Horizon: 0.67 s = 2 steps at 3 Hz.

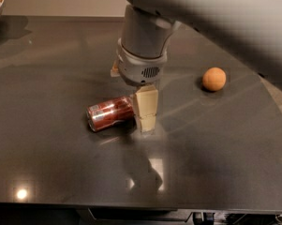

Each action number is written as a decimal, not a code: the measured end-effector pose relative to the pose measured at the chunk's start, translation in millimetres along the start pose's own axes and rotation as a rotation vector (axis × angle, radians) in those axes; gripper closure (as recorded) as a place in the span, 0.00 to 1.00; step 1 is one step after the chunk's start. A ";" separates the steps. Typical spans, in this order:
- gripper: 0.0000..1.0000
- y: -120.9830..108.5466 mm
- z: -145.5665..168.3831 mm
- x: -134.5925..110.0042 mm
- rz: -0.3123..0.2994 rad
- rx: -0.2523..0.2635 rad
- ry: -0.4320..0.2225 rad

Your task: Pick coke can

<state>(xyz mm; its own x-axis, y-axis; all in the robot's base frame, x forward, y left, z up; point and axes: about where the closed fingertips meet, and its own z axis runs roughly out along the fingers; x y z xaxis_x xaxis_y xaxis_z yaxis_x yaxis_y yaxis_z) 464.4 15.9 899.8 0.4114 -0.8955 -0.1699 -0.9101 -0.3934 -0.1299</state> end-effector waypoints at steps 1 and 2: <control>0.00 -10.5 21.1 -9.2 -0.049 -0.034 0.036; 0.00 -19.8 37.2 -14.3 -0.076 -0.058 0.073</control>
Offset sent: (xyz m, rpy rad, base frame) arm 0.0214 0.0387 -0.0471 -0.1580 0.0203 0.1057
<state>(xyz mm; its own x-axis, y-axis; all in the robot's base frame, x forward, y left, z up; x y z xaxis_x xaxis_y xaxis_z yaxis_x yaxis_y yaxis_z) 478.4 44.3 868.4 0.4769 -0.8743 -0.0900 -0.8784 -0.4707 -0.0823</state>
